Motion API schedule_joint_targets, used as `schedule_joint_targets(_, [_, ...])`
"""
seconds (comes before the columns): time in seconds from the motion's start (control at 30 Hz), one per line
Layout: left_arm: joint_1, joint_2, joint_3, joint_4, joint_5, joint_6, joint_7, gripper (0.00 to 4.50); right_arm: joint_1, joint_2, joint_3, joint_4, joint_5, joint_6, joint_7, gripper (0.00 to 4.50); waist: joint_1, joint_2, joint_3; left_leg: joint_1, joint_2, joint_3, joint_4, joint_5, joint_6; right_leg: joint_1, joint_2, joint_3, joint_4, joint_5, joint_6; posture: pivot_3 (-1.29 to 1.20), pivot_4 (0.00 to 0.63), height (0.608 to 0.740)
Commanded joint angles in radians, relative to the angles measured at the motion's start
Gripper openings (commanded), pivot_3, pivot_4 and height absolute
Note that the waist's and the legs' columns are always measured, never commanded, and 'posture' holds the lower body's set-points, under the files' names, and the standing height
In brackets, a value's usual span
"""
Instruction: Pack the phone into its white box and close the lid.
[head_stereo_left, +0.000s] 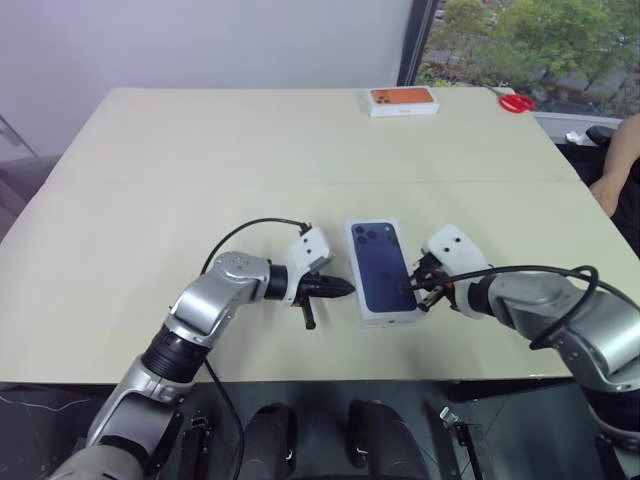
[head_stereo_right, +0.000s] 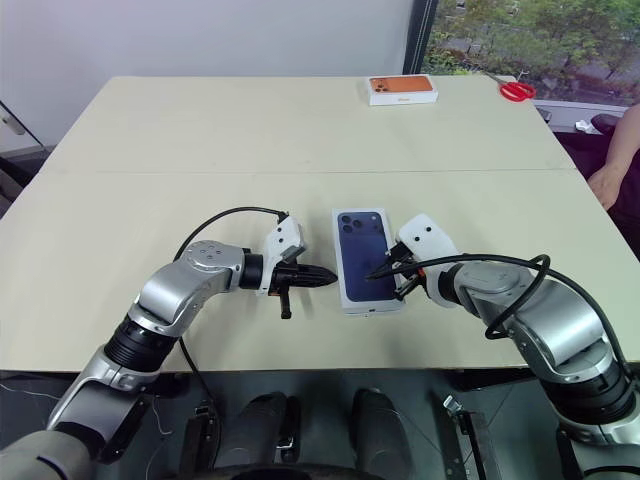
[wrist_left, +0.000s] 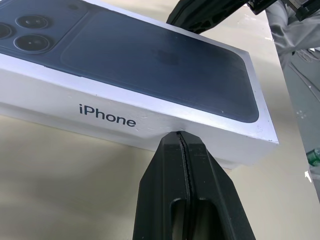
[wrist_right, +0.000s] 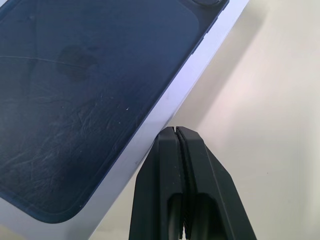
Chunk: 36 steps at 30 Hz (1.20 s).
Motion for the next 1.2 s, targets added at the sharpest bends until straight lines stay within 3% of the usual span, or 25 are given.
schedule_joint_targets(0.03, [-0.027, -0.025, -0.015, -0.055, -0.021, -0.022, -0.015, 0.00, -0.002, 0.014, 0.006, -0.070, 0.020, -0.004, 0.041, 0.06, 0.000, 0.000, 0.000, 0.000, 0.000, 0.000, 0.000, 0.000, 0.000, 0.000, 0.000, 0.000, 0.000, 0.000, 0.000, 0.00, 0.150, 0.740])
schedule_joint_targets(0.67, [-0.033, -0.026, -0.007, -0.047, -0.022, -0.020, -0.027, 0.00, -0.048, 0.034, -0.031, -0.117, 0.028, 0.044, 0.072, 0.06, 0.000, 0.000, 0.000, 0.000, 0.000, 0.000, 0.000, 0.000, 0.000, 0.000, 0.000, 0.000, 0.000, 0.000, 0.000, 0.00, 0.150, 0.740])
schedule_joint_targets(1.2, [-0.033, -0.021, -0.022, -0.062, -0.021, -0.018, -0.051, 0.00, 0.007, 0.031, -0.043, -0.146, 0.026, 0.083, 0.083, 0.06, 0.000, 0.000, 0.000, 0.000, 0.000, 0.000, 0.000, 0.000, 0.000, 0.000, 0.000, 0.000, 0.000, 0.000, 0.000, 0.00, 0.150, 0.740])
